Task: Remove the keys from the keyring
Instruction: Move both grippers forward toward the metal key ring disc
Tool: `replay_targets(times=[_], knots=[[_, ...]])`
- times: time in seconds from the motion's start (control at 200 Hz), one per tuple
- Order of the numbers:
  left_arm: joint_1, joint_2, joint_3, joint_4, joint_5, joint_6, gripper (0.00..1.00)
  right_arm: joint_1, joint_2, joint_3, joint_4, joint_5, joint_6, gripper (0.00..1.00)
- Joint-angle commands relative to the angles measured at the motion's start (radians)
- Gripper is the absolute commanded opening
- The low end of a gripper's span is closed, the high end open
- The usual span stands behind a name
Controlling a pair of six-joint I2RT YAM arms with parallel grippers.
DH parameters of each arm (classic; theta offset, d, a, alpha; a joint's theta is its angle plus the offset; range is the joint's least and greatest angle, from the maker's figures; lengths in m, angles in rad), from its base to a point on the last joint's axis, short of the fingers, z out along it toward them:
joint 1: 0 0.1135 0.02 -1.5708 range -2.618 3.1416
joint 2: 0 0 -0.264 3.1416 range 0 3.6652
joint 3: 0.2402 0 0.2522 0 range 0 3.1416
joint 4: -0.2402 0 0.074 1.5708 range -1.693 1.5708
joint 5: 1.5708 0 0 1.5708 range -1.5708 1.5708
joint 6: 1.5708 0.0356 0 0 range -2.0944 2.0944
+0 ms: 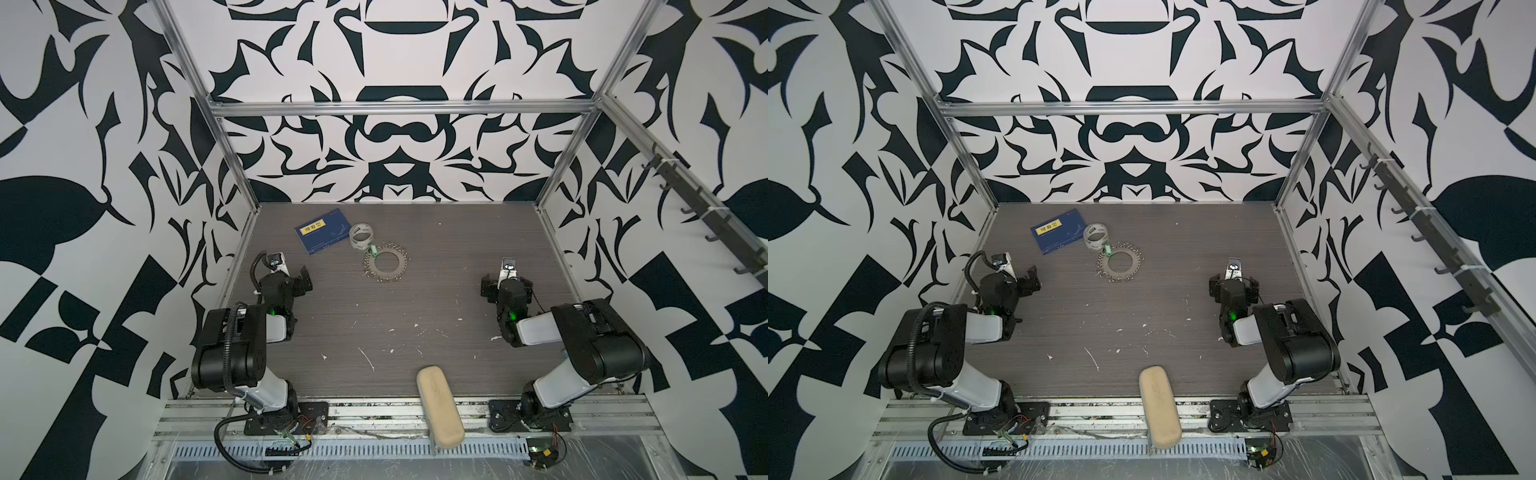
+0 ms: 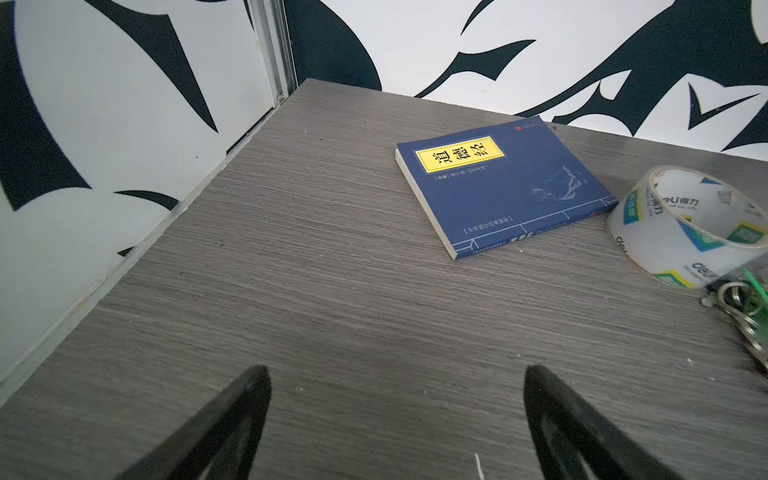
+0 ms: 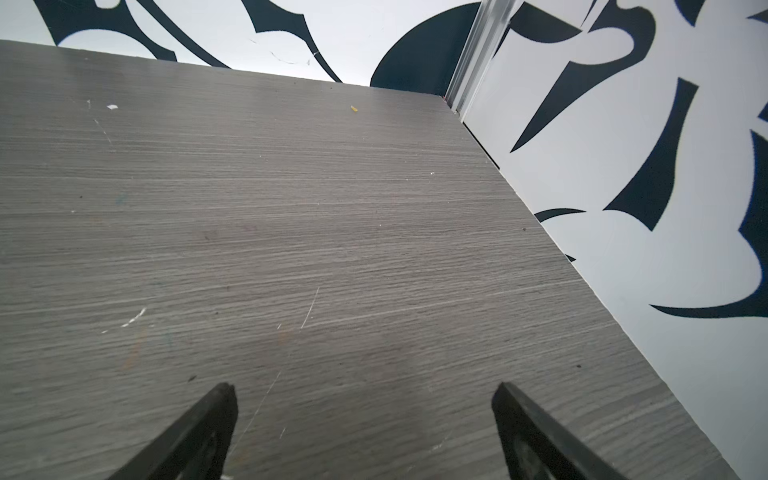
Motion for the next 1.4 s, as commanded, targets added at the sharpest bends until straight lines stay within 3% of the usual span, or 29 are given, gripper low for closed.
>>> replay_targets(times=[0.0, 0.88, 0.995, 1.065, 1.22, 1.395], knots=[[0.002, -0.009, 0.005, -0.003, 0.002, -0.014, 0.99, -0.001, -0.019, 0.021, 0.026, 0.007, 0.003, 1.00], [0.003, -0.011, -0.001, 0.006, 0.002, -0.010, 0.99, -0.002, -0.019, 0.019, 0.026, 0.007, 0.004, 1.00], [-0.002, -0.105, -0.021, -0.018, -0.004, -0.015, 0.99, 0.009, -0.087, -0.010, 0.046, 0.031, -0.001, 1.00], [-0.008, -0.205, 0.009, -0.154, -0.010, -0.016, 0.99, 0.023, -0.221, -0.007, -0.095, 0.066, 0.016, 1.00], [-0.045, -0.364, 0.188, -0.583, 0.030, -0.111, 0.99, 0.028, -0.515, 0.145, -0.663, 0.026, 0.178, 1.00], [-0.248, -0.339, 0.366, -0.842, -0.010, -0.193, 0.99, 0.034, -0.587, 0.315, -1.067, -0.189, 0.354, 1.00]])
